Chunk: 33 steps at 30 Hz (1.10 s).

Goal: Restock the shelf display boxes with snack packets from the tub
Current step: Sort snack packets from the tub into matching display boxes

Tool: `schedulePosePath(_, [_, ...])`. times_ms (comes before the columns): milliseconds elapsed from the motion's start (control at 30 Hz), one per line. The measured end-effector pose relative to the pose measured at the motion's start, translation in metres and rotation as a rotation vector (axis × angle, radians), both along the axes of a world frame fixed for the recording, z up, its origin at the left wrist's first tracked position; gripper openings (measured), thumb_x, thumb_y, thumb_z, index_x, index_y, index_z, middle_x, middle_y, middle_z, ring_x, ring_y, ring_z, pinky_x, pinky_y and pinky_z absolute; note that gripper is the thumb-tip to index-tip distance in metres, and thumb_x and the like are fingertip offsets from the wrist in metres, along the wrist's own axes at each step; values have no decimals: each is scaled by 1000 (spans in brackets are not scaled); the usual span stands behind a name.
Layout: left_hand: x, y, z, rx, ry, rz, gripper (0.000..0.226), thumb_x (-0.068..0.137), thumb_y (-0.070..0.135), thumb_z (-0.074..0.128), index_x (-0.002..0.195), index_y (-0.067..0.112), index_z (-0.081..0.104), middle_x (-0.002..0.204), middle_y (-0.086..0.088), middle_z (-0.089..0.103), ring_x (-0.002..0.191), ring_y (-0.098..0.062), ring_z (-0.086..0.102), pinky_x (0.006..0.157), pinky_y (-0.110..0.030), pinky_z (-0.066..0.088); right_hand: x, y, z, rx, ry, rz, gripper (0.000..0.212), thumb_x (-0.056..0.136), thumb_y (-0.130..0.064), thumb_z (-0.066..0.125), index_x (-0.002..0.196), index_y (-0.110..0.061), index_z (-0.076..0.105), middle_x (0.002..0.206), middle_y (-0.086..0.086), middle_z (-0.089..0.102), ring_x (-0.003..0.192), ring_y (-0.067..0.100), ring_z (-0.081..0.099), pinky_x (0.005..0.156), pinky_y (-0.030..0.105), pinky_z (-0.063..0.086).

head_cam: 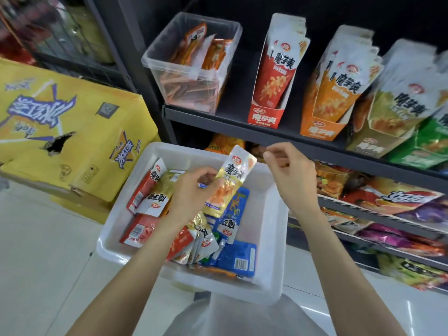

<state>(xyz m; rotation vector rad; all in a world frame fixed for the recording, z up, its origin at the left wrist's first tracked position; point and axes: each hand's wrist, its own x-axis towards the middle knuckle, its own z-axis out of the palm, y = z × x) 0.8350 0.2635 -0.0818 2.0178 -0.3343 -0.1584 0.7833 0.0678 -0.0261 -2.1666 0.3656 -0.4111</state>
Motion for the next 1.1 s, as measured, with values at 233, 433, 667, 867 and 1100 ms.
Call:
schedulePosePath(233, [-9, -22, 21, -271, 209, 11, 15, 85, 14, 68, 92, 27, 68, 87, 15, 72, 83, -1, 65, 76, -15, 51, -6, -9, -6, 242, 254, 36, 38, 85, -38, 67, 117, -22, 55, 99, -7, 68, 84, 10, 67, 72, 32, 56])
schedulePosePath(433, [-11, -62, 47, -240, 165, -190, 17, 81, 12, 71, 87, 28, 68, 81, 15, 71, 77, -1, 65, 71, -13, 51, -25, -43, 23, 386, 99, -8, 13, 85, -17, 71, 90, -22, 60, 86, -8, 74, 71, 8, 69, 49, 21, 47])
schedulePosePath(667, [6, -165, 96, -213, -239, -417, 18, 81, 12, 73, 91, 27, 69, 85, 20, 67, 78, 4, 64, 72, -12, 49, -65, -119, 62, 369, -391, -268, 15, 88, -13, 66, 94, -25, 60, 92, -7, 72, 88, 14, 70, 71, 26, 57])
schedulePosePath(867, [27, -264, 113, -222, -621, -392, 17, 87, 14, 64, 103, 15, 70, 98, 6, 71, 89, -5, 66, 79, -33, 55, -58, -177, 74, -49, -634, -488, 8, 91, -21, 64, 96, -25, 59, 81, -24, 65, 81, 0, 65, 75, 24, 55])
schedulePosePath(1100, [37, -286, 89, 221, -781, -435, 42, 90, 25, 60, 128, 9, 58, 119, -8, 64, 118, -24, 51, 94, -35, 42, -23, -217, 52, -312, -392, -527, 23, 91, -27, 63, 96, -5, 62, 71, 5, 67, 65, 16, 66, 61, 30, 52])
